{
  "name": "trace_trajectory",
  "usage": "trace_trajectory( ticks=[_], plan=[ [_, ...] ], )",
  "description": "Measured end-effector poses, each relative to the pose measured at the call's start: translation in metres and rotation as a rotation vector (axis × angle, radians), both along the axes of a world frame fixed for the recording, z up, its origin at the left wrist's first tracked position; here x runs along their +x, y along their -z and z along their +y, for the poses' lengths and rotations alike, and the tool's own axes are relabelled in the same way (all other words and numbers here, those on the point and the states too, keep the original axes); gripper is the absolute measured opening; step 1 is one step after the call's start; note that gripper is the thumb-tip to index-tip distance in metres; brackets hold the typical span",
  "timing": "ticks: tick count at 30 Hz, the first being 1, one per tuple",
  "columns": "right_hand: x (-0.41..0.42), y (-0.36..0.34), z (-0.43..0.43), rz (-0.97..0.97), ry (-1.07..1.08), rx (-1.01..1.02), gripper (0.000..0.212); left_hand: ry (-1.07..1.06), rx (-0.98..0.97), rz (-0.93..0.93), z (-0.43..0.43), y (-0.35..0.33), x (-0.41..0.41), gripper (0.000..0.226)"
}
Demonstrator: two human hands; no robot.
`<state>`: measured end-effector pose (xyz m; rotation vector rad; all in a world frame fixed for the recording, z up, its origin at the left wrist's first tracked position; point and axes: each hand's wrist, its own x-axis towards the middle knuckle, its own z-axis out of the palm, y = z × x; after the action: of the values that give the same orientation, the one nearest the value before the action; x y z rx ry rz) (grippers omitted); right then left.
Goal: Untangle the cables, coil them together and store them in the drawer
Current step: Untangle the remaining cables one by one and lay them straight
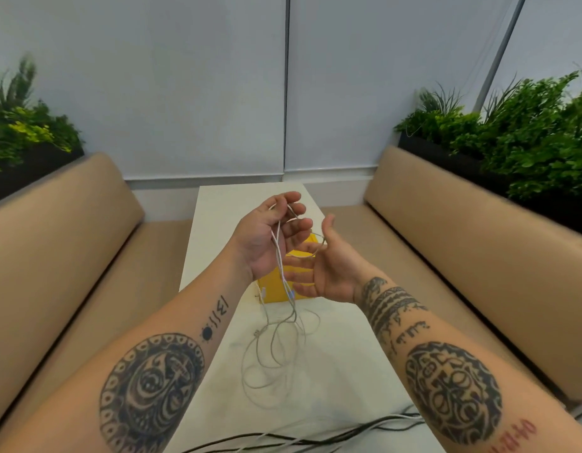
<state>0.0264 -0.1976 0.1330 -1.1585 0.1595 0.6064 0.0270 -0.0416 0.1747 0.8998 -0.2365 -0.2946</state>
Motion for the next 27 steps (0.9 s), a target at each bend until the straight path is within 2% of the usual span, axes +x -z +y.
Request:
trace_trajectory(
  ticks=[3, 6, 9, 11, 14, 18, 21, 24, 27],
  plan=[
    [-0.004, -0.002, 0.014, 0.146, 0.036, 0.11, 0.069, 0.073, -0.017, 0.036, 0.001, 0.008, -0.004, 0.022],
    [-0.008, -0.01, 0.022, 0.204, 0.154, 0.198, 0.036, 0.164, 0.011, 0.028, 0.0, 0.017, -0.009, 0.02],
    [-0.004, -0.012, 0.026, 0.165, 0.186, 0.143, 0.05, 0.223, 0.035, 0.013, 0.001, 0.023, -0.012, 0.018],
    [-0.001, -0.018, 0.028, 0.154, 0.221, 0.09, 0.051, 0.233, 0.058, 0.003, 0.007, 0.028, -0.01, 0.018],
    [0.015, -0.016, 0.029, 0.18, 0.377, -0.013, 0.029, 0.259, 0.124, 0.004, 0.02, 0.039, -0.006, 0.02],
    [0.039, 0.002, 0.022, 0.089, 0.488, -0.188, 0.032, 0.241, 0.249, 0.034, 0.036, 0.056, -0.005, 0.025],
    [0.045, 0.0, 0.018, -0.013, 0.486, -0.266, 0.021, 0.136, 0.282, 0.167, 0.046, 0.072, 0.002, 0.047],
    [0.049, -0.007, 0.017, -0.109, 0.455, -0.222, 0.018, -0.022, 0.313, 0.318, 0.042, 0.087, 0.013, 0.067],
    [0.048, -0.018, 0.019, -0.184, 0.382, -0.157, 0.025, -0.072, 0.425, 0.332, 0.027, 0.095, 0.017, 0.06]
  ],
)
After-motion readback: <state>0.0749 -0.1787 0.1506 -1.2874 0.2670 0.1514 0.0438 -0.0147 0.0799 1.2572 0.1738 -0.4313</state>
